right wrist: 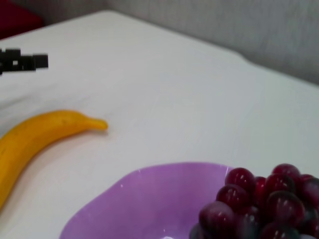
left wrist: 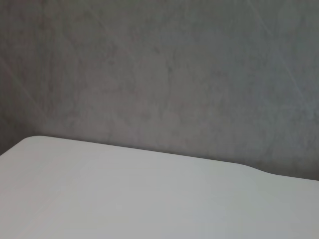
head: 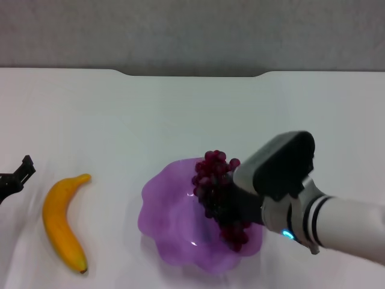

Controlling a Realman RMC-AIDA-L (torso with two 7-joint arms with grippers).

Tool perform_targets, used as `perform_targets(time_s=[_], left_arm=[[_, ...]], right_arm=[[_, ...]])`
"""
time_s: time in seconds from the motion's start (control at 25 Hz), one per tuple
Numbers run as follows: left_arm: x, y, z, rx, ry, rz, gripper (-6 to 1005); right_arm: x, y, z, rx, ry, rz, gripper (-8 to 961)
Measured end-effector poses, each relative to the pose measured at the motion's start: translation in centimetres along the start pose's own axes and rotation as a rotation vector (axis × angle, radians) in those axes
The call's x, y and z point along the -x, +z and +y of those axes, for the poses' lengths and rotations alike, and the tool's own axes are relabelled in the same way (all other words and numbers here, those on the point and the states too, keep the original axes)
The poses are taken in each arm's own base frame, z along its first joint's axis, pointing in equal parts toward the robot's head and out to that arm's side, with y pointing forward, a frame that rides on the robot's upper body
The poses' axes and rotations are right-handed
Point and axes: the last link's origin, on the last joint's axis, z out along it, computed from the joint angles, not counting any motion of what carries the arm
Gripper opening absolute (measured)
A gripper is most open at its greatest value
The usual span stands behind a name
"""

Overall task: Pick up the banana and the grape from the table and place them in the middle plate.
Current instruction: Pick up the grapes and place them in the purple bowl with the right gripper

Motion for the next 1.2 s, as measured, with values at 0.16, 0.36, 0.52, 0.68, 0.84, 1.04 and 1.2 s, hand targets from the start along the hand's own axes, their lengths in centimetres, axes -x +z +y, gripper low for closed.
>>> perform_targets(time_s=[0.16, 0.36, 0.52, 0.68, 0.84, 1.04, 1.2], left_arm=[[0.0, 0.0, 0.0, 0.002, 0.002, -0.002, 893], [0.1, 0.0, 0.0, 0.002, 0.001, -0.002, 893], [0.2, -0.1, -0.1, -0.002, -0.001, -0.005, 893], [0.2, -0.2, -0.1, -0.004, -0.001, -0.007, 893], [0.2, -0.1, -0.1, -0.002, 0.0, -0.007, 893], [0.4, -0.3, -0.3, -0.011, 0.001, -0.018, 893], [0.4, -0.3, -0.3, -0.011, -0.002, -0.017, 893]], right_arm=[[0.4, 0.1, -1.0, 0.011, 0.028, 0.075, 362], [0.3, 0.0, -1.1, 0.015, -0.01, 0.075, 372], [0.2, 0.0, -0.9, 0.011, -0.041, 0.05, 380], [0.1, 0.0, -1.0, 0.006, -0.037, 0.04, 485], [0.2, -0.1, -1.3, -0.009, -0.033, 0.018, 590], [0.8, -1.2, -3.1, -0.109, -0.047, -0.139, 785], [-0.1, -3.3, -5.5, -0.274, -0.044, -0.311, 865]])
